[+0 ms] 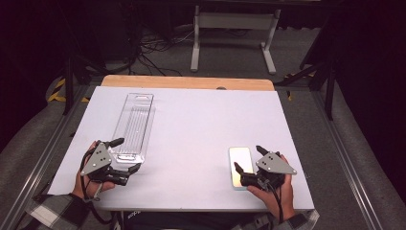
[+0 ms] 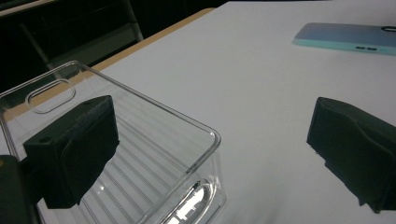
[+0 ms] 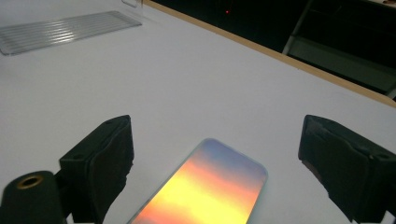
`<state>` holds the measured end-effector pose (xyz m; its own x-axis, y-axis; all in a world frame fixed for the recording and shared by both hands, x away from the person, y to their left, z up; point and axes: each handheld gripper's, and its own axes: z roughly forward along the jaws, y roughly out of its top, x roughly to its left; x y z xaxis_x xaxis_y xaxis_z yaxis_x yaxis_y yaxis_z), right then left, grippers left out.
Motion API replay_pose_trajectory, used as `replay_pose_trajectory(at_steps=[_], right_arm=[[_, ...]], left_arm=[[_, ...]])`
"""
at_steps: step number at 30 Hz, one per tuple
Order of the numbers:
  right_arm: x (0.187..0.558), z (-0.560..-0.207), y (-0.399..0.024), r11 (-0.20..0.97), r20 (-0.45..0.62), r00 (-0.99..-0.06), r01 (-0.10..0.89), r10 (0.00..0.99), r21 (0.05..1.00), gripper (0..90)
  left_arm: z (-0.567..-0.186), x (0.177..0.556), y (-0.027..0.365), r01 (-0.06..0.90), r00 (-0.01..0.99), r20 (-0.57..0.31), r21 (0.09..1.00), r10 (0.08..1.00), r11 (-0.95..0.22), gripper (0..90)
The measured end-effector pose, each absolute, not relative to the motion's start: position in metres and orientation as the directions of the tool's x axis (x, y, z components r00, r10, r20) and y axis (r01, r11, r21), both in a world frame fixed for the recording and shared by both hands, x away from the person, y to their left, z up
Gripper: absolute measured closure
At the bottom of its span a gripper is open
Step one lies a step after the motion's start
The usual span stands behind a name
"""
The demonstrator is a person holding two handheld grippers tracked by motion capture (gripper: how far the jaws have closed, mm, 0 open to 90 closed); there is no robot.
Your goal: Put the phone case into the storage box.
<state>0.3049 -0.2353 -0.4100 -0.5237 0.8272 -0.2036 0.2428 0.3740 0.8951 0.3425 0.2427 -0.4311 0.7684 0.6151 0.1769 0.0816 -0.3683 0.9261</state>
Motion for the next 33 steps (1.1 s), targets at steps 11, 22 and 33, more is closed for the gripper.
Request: replay_pose_trajectory(at_steps=[11,22,33], right_arm=[[0.301,-0.416,-0.233,0.428,-0.232,-0.525,0.288,0.818,0.856,15.0],[0.289,-0.428,-0.225,0.417,-0.199,-0.51,0.359,0.837,0.835,7.7],[0.28,-0.44,-0.216,0.446,-0.21,-0.5,0.417,0.84,0.792,9.0]], left_arm=[[-0.431,0.344,0.241,0.07,0.782,0.183,0.924,0.595,-0.376,2.5],[-0.43,0.342,0.241,0.071,0.784,0.176,0.927,0.595,-0.369,2.5],[-0.431,0.342,0.24,0.069,0.785,0.184,0.923,0.591,-0.379,2.6]])
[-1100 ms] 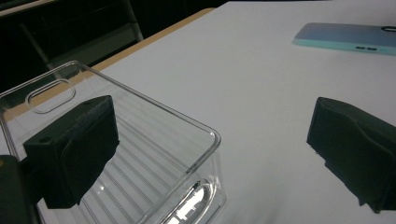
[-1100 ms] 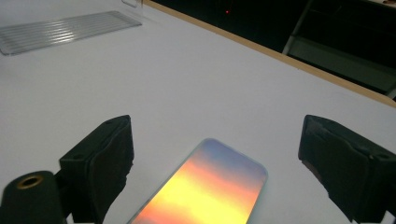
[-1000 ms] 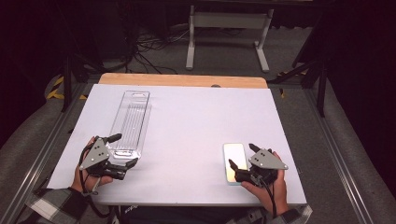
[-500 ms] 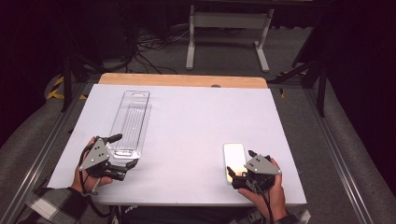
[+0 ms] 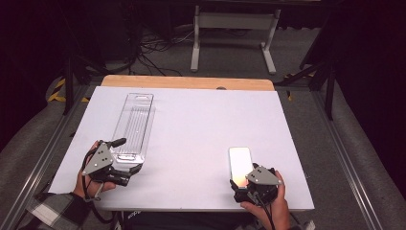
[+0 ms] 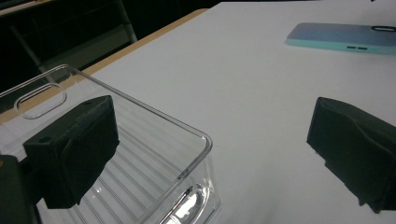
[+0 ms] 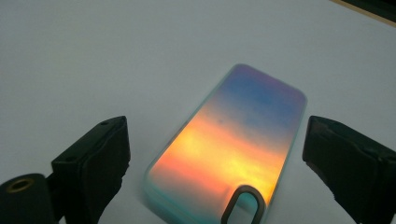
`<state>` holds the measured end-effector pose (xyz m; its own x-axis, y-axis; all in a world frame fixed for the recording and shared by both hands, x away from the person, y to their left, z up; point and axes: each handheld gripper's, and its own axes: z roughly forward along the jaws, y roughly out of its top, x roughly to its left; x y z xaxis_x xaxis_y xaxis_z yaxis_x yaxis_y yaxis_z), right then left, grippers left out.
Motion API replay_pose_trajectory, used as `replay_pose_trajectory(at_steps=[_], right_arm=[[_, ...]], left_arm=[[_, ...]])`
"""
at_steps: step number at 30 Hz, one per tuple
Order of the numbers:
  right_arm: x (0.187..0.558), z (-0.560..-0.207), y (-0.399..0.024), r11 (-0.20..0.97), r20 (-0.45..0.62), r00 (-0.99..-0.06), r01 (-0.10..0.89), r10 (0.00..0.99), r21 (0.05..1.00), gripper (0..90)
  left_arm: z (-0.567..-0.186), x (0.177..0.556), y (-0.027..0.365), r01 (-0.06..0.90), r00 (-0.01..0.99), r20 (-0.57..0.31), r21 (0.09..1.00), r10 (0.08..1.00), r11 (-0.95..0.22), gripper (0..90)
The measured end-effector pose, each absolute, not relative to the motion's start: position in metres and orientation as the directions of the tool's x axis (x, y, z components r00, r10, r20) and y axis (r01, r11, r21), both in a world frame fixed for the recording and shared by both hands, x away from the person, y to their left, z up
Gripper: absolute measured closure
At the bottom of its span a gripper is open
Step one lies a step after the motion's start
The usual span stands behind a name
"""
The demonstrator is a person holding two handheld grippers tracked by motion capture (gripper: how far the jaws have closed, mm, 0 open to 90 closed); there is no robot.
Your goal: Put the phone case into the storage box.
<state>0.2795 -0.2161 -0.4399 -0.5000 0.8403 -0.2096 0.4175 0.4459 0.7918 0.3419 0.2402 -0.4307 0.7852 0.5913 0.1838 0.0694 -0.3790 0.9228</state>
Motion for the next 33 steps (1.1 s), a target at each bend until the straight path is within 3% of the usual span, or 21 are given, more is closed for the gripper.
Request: replay_pose_trajectory(at_steps=[14,21,29,33], right_arm=[[0.275,-0.458,-0.199,0.445,-0.211,-0.448,0.521,0.869,0.729,10.3],[0.279,-0.457,-0.204,0.427,-0.204,-0.43,0.523,0.879,0.738,10.3],[0.292,-0.439,-0.203,0.402,-0.189,-0.419,0.505,0.888,0.764,14.0],[0.313,-0.431,-0.202,0.377,-0.15,-0.409,0.56,0.9,0.738,13.1]], left_arm=[[-0.431,0.341,0.24,0.071,0.794,0.186,0.918,0.579,-0.391,3.2],[-0.432,0.341,0.239,0.07,0.798,0.185,0.916,0.574,-0.394,3.2],[-0.433,0.342,0.239,0.085,0.801,0.17,0.917,0.574,-0.39,3.6],[-0.433,0.342,0.238,0.084,0.799,0.175,0.915,0.575,-0.395,3.8]])
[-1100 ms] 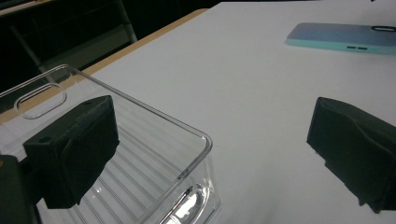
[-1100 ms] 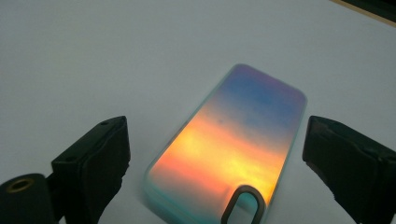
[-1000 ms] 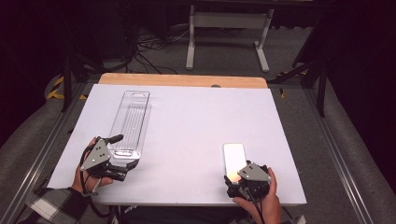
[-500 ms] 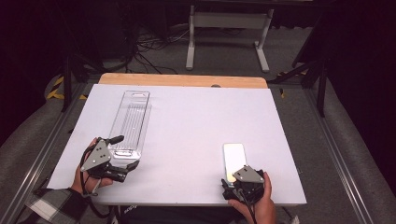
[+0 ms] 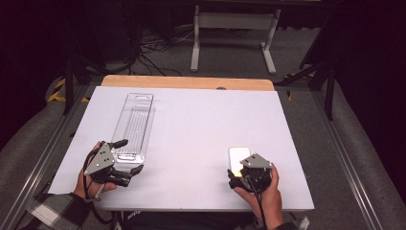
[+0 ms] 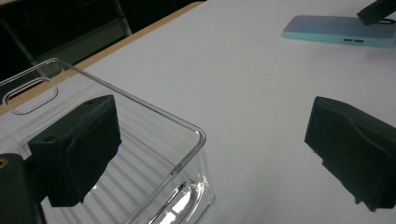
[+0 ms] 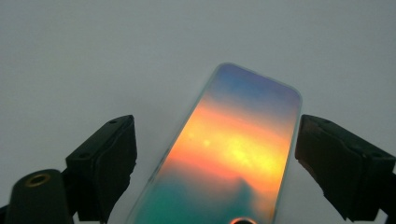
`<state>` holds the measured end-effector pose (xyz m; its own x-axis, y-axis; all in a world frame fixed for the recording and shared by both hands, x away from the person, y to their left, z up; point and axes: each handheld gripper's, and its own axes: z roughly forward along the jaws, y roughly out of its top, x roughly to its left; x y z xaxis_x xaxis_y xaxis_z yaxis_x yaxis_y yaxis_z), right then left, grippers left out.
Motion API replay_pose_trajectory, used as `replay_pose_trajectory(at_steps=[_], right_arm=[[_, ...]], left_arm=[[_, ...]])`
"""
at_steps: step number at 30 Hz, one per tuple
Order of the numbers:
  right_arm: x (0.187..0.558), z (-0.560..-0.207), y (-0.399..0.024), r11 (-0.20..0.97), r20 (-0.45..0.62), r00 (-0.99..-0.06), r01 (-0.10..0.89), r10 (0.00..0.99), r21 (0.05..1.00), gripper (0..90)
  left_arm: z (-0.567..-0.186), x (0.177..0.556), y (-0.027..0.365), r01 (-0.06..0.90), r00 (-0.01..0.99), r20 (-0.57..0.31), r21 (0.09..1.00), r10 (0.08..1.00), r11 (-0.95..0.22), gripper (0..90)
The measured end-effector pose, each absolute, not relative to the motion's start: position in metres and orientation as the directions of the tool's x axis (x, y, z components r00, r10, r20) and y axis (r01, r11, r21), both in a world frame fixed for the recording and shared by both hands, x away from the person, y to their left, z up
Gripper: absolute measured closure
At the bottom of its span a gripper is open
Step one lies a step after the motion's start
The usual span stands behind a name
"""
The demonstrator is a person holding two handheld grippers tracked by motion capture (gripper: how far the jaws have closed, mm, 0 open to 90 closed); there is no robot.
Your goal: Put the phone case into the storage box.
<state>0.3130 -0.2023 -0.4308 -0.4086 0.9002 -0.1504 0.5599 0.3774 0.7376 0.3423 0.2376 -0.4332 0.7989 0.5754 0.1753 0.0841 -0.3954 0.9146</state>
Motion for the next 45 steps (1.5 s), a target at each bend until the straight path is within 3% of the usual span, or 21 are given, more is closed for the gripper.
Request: replay_pose_trajectory(at_steps=[10,18,21,45], right_arm=[[0.36,-0.427,-0.201,0.335,-0.04,-0.385,0.742,0.922,0.581,9.7],[0.377,-0.434,-0.199,0.33,-0.055,-0.344,0.828,0.937,0.453,7.4],[0.382,-0.439,-0.199,0.348,-0.063,-0.354,0.844,0.933,0.408,2.8],[0.383,-0.441,-0.201,0.337,-0.041,-0.352,0.847,0.935,0.412,4.6]], left_arm=[[-0.433,0.343,0.238,0.085,0.8,0.181,0.91,0.573,-0.407,4.3],[-0.434,0.343,0.237,0.089,0.806,0.178,0.907,0.565,-0.412,4.8],[-0.434,0.343,0.237,0.086,0.804,0.184,0.905,0.565,-0.417,5.0],[-0.434,0.343,0.236,0.089,0.811,0.181,0.902,0.557,-0.423,5.0]])
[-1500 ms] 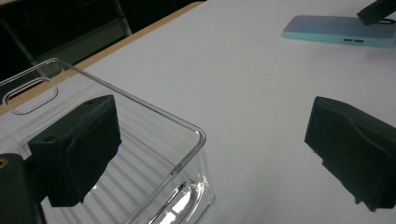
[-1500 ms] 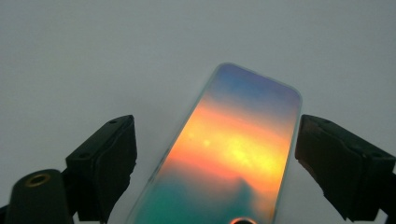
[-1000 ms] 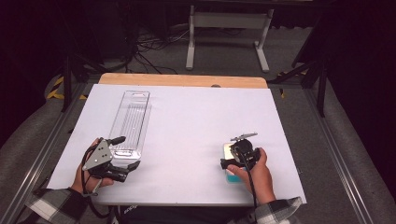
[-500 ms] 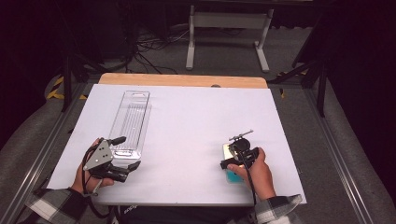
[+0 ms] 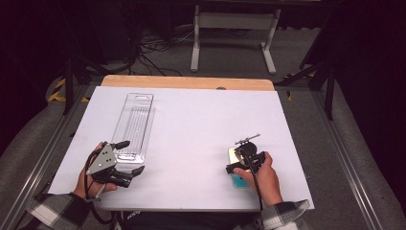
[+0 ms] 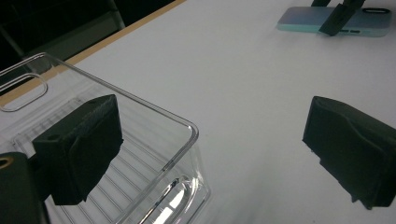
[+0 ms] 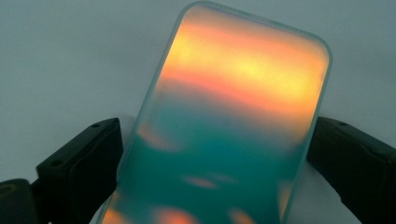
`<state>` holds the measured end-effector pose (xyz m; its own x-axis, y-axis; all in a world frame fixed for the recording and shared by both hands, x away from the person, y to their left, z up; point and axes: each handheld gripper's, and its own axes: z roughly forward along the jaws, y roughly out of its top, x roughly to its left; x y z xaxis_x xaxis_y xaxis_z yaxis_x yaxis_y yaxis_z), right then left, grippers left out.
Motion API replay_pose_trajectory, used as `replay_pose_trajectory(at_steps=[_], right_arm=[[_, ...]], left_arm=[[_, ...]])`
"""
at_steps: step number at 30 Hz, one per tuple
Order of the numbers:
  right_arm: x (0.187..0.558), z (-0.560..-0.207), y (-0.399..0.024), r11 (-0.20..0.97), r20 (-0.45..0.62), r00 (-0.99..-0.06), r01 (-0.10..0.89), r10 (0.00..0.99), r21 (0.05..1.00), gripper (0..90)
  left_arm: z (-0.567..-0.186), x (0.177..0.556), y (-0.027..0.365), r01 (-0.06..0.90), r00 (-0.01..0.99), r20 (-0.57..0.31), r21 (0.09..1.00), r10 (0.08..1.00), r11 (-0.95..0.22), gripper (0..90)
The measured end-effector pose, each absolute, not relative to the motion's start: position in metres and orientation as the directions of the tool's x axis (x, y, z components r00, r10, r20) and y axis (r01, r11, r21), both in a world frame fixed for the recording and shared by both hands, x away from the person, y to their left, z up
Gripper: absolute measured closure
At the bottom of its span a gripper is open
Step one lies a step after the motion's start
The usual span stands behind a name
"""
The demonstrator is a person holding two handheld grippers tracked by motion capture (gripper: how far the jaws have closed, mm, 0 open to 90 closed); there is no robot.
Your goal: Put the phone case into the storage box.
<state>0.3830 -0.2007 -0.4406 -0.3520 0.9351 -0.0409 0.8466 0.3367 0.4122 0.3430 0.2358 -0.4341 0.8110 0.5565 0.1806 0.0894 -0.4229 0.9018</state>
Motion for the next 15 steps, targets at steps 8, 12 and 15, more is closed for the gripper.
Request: replay_pose_trajectory(at_steps=[8,12,15], right_arm=[[0.3823,-0.4399,-0.2008,0.344,-0.041,-0.36,0.842,0.932,0.416,6.1],[0.3816,-0.4397,-0.2007,0.347,-0.041,-0.364,0.838,0.93,0.421,6.8],[0.3809,-0.4404,-0.2004,0.35,-0.045,-0.367,0.834,0.929,0.426,6.3]], left_arm=[[-0.4342,0.3431,0.2356,0.087,0.812,0.184,0.9,0.553,-0.427,5.1],[-0.4342,0.3428,0.2355,0.088,0.812,0.182,0.901,0.554,-0.425,5.1],[-0.4343,0.3426,0.2355,0.091,0.813,0.178,0.901,0.555,-0.423,5.0]])
